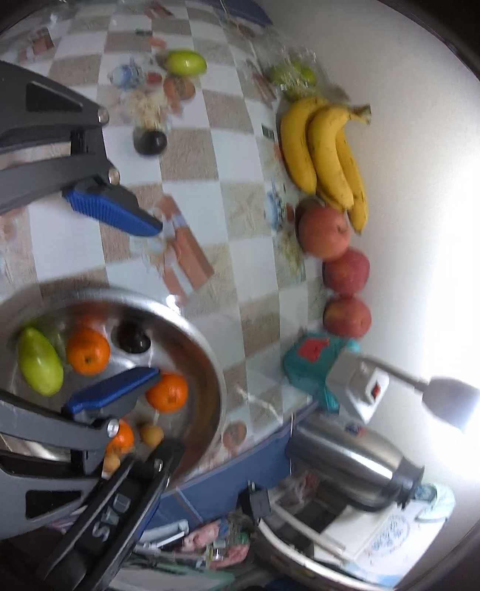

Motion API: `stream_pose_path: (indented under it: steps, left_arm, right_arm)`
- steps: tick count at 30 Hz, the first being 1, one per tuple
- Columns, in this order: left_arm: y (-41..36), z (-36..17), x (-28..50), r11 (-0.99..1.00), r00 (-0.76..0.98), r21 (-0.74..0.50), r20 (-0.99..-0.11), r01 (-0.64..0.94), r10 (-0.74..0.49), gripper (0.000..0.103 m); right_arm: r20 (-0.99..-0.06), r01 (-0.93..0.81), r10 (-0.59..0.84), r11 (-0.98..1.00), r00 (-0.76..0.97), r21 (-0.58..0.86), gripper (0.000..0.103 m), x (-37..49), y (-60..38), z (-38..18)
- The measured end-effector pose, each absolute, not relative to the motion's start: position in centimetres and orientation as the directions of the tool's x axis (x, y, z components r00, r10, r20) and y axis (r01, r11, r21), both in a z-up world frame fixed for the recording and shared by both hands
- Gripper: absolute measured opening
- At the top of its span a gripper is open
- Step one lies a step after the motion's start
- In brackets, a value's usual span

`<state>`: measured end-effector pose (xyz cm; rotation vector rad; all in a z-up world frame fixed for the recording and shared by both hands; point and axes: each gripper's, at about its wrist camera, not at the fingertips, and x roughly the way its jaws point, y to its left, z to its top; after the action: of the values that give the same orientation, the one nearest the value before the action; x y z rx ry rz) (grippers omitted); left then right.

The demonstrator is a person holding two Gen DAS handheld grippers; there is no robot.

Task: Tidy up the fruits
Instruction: 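Move both open tools away from the bowl toward the green apple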

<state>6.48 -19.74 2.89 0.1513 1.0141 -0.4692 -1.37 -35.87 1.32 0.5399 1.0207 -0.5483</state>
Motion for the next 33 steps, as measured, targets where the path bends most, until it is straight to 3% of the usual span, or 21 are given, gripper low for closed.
stream_pose_path:
  steps: [2, 8, 18, 33]
  left_arm:
    - [-19.3, 2.9, 6.7, 0.902, 0.442, -0.073, -0.853, 0.426, -0.278, 0.095]
    - [-16.8, 2.1, 7.9, 0.949, 0.410, -0.045, -0.895, 0.311, -0.177, 0.103]
    - [-13.2, 2.8, 9.3, 0.982, 0.412, -0.011, -0.907, 0.190, -0.090, 0.103]
    - [-10.8, 3.1, 9.1, 0.990, 0.411, -0.021, -0.908, 0.138, -0.077, 0.103]
  right_arm:
    - [-0.893, 0.651, -0.164, 0.739, 0.420, 0.171, 0.084, -1.6, -35.8, 1.5]
    - [-0.907, 0.644, -0.156, 0.750, 0.392, 0.149, 0.085, -2.0, -35.1, 1.4]
    - [-0.926, 0.630, -0.121, 0.763, 0.358, 0.144, 0.085, -2.6, -33.0, 1.4]
    - [-0.924, 0.601, -0.104, 0.785, 0.369, 0.151, 0.088, -2.2, -32.1, 1.7]
